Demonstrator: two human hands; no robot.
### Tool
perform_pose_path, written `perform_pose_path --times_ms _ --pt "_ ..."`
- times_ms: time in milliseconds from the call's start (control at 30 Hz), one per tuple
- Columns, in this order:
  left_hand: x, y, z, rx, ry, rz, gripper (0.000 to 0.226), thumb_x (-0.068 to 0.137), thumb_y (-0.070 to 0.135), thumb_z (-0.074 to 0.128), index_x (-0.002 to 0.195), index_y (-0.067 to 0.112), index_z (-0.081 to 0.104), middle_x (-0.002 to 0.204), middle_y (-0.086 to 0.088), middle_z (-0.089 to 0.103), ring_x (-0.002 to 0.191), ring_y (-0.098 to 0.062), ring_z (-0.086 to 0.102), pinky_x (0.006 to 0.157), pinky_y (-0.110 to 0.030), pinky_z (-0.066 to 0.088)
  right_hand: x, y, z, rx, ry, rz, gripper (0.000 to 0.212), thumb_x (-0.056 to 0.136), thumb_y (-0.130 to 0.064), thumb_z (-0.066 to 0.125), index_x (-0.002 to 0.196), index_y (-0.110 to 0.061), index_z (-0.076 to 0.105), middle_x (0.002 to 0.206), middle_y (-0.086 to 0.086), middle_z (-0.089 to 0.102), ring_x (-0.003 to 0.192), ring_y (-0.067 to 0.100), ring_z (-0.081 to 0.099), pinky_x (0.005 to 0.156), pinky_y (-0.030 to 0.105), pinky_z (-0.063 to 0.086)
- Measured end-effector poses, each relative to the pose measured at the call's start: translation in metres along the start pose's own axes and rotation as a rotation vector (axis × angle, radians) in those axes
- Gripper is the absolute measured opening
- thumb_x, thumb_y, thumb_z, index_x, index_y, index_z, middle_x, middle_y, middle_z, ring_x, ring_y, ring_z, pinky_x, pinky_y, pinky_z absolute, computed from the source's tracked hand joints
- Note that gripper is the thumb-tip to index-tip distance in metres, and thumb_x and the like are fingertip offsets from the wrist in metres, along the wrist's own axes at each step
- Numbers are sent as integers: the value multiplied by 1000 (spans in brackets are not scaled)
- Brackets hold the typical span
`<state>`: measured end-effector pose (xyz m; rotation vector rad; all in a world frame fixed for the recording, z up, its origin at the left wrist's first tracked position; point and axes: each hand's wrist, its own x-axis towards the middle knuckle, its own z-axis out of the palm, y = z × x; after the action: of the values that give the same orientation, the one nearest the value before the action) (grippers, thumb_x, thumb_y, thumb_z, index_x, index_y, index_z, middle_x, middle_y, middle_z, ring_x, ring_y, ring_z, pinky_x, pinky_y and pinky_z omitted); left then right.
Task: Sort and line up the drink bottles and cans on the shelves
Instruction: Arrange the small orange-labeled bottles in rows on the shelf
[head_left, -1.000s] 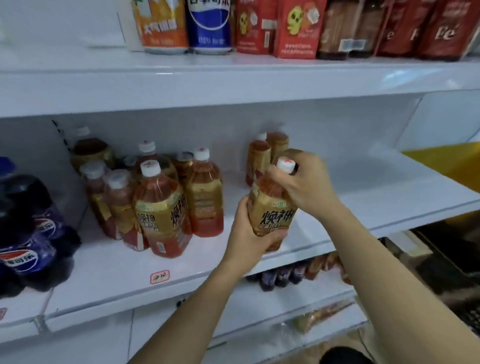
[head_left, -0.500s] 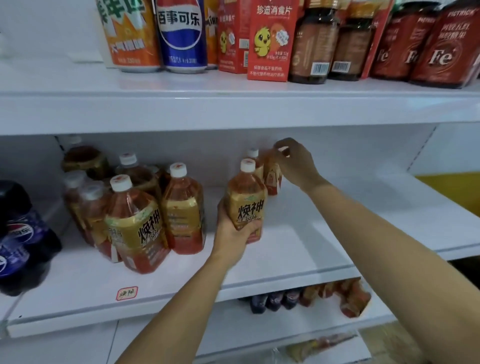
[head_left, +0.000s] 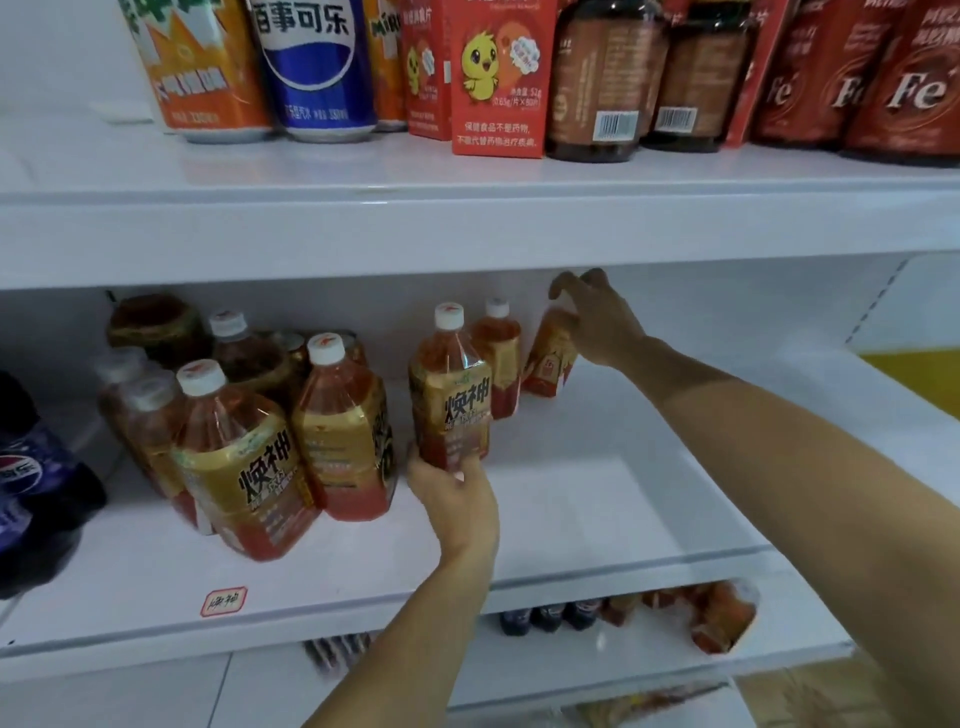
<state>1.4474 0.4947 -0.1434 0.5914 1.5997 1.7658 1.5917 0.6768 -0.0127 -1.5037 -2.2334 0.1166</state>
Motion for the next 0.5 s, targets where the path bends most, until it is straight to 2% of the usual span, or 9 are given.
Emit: perform_pose_path --times_ms 67,100,133,200,267,333,400,467,500 --pt "-27 -6 0 4 -19 66 57 89 19 63 140 26 40 139 -3 43 135 -28 46 113 -56 42 -19 7 -13 44 31 -21 27 99 -30 60 126 -25 56 127 8 46 93 32 58 71 33 47" --pt "-40 0 4 11 -69 122 53 90 12 60 137 25 41 138 -2 43 134 -25 45 112 -55 43 -30 11 -20 68 50 -42 28 98 -33 61 125 -26 57 125 7 48 95 31 57 73 32 46" --pt "-47 9 11 40 -120 205 53 90 10 61 136 25 42 138 -2 45 133 -21 46 114 -49 43 -41 13 -27 82 66 -77 28 98 -35 61 125 -27 58 123 5 48 97 31 57 76 33 47" --pt "-49 31 32 161 -247 373 63 88 11 71 143 21 42 142 4 46 133 -8 43 116 -22 36 -60 11 -44 78 77 -160 27 98 -38 61 124 -30 59 117 1 49 97 30 59 79 34 49" --pt "-40 52 55 243 -414 469 85 82 20 83 152 16 35 143 6 46 131 -1 43 104 -4 32 -76 -1 -62 98 75 -204 25 97 -41 58 121 -34 60 112 -1 50 93 25 59 80 34 50" --pt "-30 65 69 301 -543 406 91 71 35 89 147 29 39 129 6 62 110 -10 63 89 -18 52 -88 -12 -77 133 78 -220 25 95 -48 55 117 -36 60 104 -5 50 91 19 57 79 30 46" --pt "-26 68 69 337 -524 381 65 67 42 87 119 38 48 88 2 72 68 -18 69 61 -38 58 -96 -25 -89 145 50 -252 28 96 -55 50 115 -36 59 99 -10 51 88 11 55 74 22 42" --pt "-28 70 61 287 -493 381 51 71 34 86 105 36 48 67 -1 67 50 -19 63 53 -40 57 -93 -29 -92 260 -2 -247 32 103 -55 40 116 -32 57 99 -9 57 81 7 58 69 18 43" --pt "-31 72 55 241 -479 364 47 75 26 86 101 34 48 63 3 67 47 -15 62 52 -34 57 -86 -31 -89 396 -26 -175 33 107 -53 36 117 -28 57 101 -6 61 78 9 61 70 20 47"
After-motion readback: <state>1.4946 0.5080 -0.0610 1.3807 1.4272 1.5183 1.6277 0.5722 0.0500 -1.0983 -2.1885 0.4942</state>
